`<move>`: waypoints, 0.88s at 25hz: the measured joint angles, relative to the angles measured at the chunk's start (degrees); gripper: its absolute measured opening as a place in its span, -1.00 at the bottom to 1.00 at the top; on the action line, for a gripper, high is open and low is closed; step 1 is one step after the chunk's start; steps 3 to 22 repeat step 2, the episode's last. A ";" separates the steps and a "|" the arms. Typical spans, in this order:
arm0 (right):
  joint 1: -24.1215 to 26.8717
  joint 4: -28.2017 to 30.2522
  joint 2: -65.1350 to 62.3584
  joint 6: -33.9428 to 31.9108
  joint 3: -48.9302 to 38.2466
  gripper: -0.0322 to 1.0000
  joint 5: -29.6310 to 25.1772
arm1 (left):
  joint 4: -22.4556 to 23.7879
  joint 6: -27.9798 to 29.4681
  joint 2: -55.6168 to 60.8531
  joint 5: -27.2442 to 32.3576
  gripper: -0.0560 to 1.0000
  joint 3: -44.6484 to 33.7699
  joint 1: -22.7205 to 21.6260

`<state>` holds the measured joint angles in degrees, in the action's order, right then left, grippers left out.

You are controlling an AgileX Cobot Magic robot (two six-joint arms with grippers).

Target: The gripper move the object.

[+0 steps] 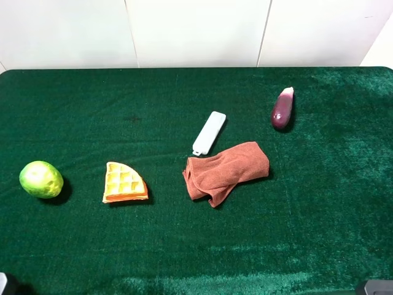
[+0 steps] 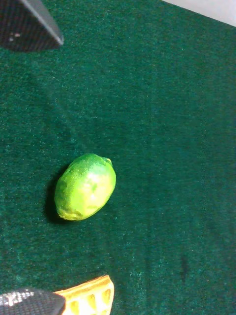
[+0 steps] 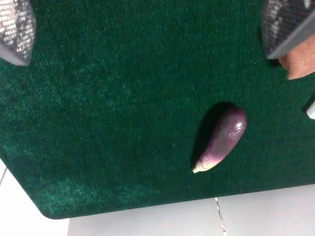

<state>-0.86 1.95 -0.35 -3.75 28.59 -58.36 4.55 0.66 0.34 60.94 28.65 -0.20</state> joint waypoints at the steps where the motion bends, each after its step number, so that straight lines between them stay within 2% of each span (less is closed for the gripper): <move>1: 0.00 0.00 0.00 0.00 0.00 0.41 0.00 | 0.00 0.00 0.00 0.00 0.94 0.00 0.00; 22: 0.00 0.00 0.00 0.00 0.00 0.41 0.00 | 0.00 0.00 0.00 0.00 0.94 0.00 0.00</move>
